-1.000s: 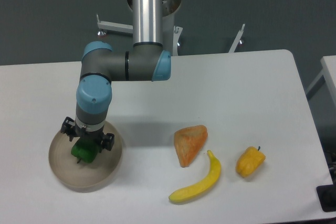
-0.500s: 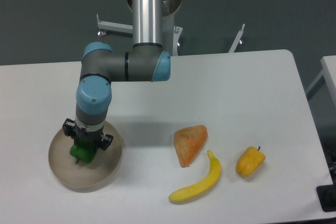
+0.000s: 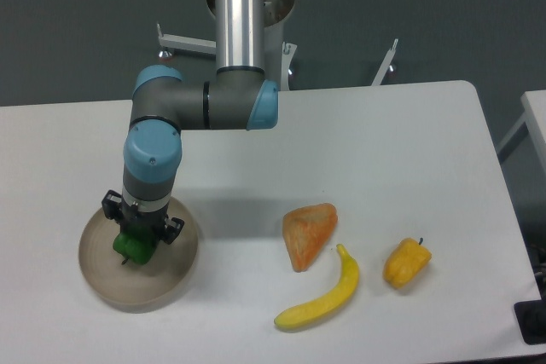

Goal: Pick up the green pepper from the plate
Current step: 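Lift the green pepper off the plate and carry it toward the banana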

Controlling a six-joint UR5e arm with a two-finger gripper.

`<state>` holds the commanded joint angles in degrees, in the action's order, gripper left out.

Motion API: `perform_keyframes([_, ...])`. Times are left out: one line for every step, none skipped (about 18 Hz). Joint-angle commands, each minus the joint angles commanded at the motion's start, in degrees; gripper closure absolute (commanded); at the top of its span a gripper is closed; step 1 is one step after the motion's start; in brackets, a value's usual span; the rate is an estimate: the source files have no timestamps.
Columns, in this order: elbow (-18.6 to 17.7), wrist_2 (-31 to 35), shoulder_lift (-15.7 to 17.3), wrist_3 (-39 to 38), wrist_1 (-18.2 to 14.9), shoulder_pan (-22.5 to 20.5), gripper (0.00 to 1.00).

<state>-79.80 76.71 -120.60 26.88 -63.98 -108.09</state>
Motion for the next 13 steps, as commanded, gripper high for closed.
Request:
perform_keyframes([0.00, 1.84, 1.06, 2.36, -0.09, -1.49, 0.56])
perform_keyframes([-0.35, 3.60, 2.20, 5.26, -0.18, -2.64, 0.56])
perform_keyframes([-0.35, 4.84, 3.08, 8.07, -0.35, -3.43, 0.56])
perform_keyframes([-0.44, 5.54, 3.78, 10.62, -0.53, -4.48, 0.56])
perform_keyframes([-0.53, 5.81, 4.83, 12.82, -1.23, -6.23, 0.56])
perform_keyframes([-0.35, 6.25, 5.54, 15.28, -2.19, -7.99, 0.56])
perform_keyframes([0.08, 6.95, 5.72, 17.83, -2.63, -9.40, 0.56])
perform_keyframes([0.52, 7.74, 5.72, 20.12, -2.73, -10.55, 0.56])
perform_keyframes([0.79, 8.88, 5.99, 22.06, -2.73, -11.95, 0.56])
perform_keyframes([0.88, 10.20, 6.08, 23.90, -2.81, -13.36, 0.56])
perform_keyframes([1.14, 10.99, 5.90, 26.27, -2.73, -14.50, 0.56])
perform_keyframes([1.49, 11.35, 5.64, 29.51, -2.55, -15.64, 0.56])
perform_keyframes([2.02, 11.44, 5.46, 32.77, -2.73, -17.13, 0.56])
